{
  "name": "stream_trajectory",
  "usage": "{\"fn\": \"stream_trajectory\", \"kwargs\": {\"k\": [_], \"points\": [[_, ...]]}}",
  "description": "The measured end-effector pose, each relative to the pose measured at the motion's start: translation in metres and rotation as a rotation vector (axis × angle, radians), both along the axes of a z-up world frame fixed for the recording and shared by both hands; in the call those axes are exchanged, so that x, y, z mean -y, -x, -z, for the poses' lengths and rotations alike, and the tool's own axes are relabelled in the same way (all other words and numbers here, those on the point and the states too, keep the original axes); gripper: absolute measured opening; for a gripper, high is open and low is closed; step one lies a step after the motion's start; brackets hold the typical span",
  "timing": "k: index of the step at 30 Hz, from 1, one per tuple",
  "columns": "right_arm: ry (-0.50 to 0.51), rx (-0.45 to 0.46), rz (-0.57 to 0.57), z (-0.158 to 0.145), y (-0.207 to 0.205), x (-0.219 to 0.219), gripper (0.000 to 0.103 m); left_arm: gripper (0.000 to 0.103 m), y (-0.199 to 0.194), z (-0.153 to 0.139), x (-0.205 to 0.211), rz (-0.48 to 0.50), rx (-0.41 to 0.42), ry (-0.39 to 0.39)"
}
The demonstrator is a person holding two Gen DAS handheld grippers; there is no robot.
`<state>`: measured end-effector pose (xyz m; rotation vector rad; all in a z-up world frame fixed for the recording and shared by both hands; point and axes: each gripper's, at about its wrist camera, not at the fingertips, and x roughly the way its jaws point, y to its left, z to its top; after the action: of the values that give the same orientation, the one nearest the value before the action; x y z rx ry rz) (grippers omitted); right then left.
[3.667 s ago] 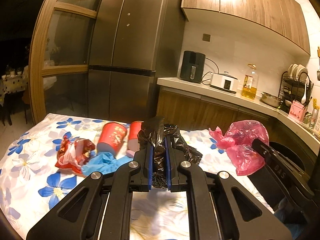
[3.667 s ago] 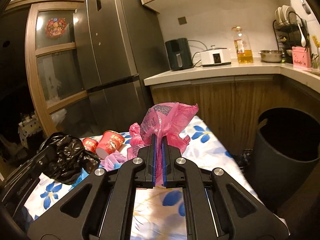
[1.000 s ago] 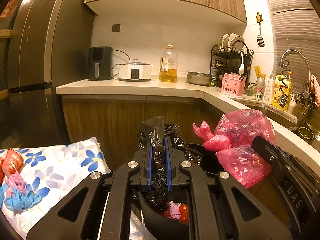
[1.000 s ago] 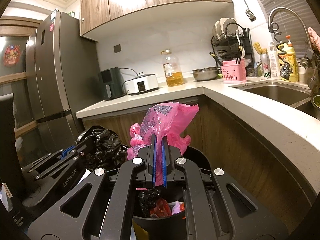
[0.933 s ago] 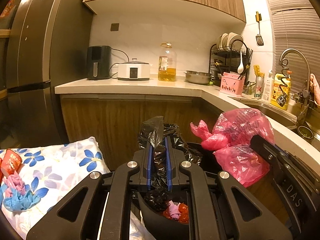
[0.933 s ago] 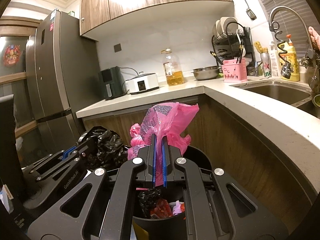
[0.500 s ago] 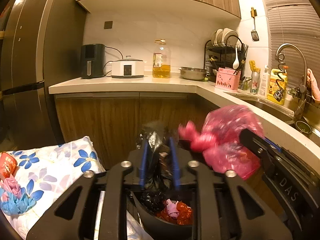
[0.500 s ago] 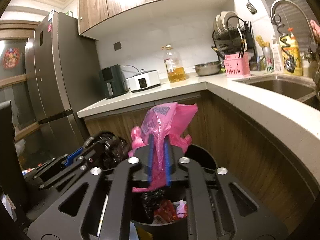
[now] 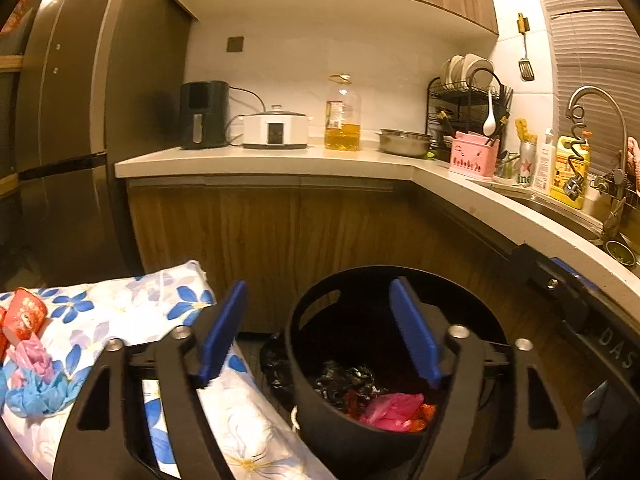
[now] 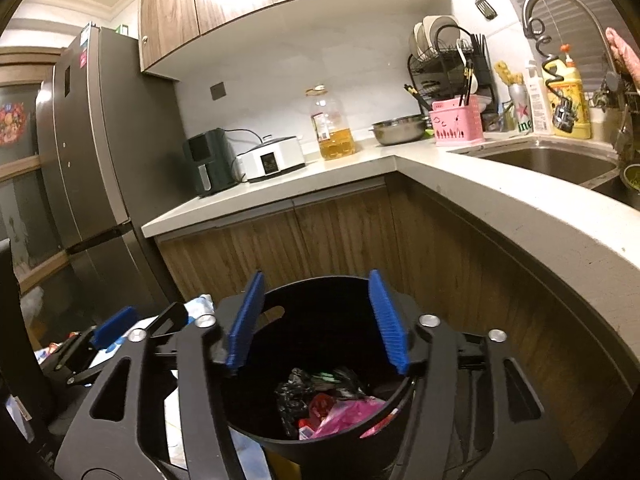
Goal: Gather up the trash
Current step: 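Move both tools back over the gloves and cups on the table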
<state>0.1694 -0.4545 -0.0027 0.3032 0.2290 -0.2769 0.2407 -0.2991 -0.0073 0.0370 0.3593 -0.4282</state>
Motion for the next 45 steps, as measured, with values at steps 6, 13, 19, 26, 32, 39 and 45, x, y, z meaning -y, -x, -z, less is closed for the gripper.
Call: {"fn": "stream_trajectory", "kwargs": {"k": [6,13,19,26,32,39,45], "points": [[0.023,0.014,0.006,-0.004,0.011,-0.008,0.078,0.088,0.008,-0.001,-0.019,-0.041,-0.011,0.011],[0.048,0.005,0.0,-0.006,0.023,-0.027,0.086,0.095,0.026,-0.002,-0.041,-0.099,-0.002,0.007],[0.05,-0.013,0.002,-0.007,0.033,-0.041,0.087,0.097,0.042,-0.005,-0.063,-0.176,0.007,-0.021],[0.115,-0.03,0.025,-0.011,0.047,-0.067,0.087,0.097,0.062,-0.007,-0.089,-0.221,0.004,-0.028],[0.123,-0.024,0.033,-0.012,0.063,-0.083,0.087,0.097,0.077,-0.008,-0.108,-0.239,-0.005,-0.031],[0.115,-0.023,0.01,-0.012,0.078,-0.104,0.087,0.097,0.093,-0.013,-0.13,-0.269,0.003,-0.017],[0.124,-0.006,-0.009,-0.015,0.086,-0.13,0.087,0.097,0.106,-0.016,-0.152,-0.292,0.014,-0.018]]}}
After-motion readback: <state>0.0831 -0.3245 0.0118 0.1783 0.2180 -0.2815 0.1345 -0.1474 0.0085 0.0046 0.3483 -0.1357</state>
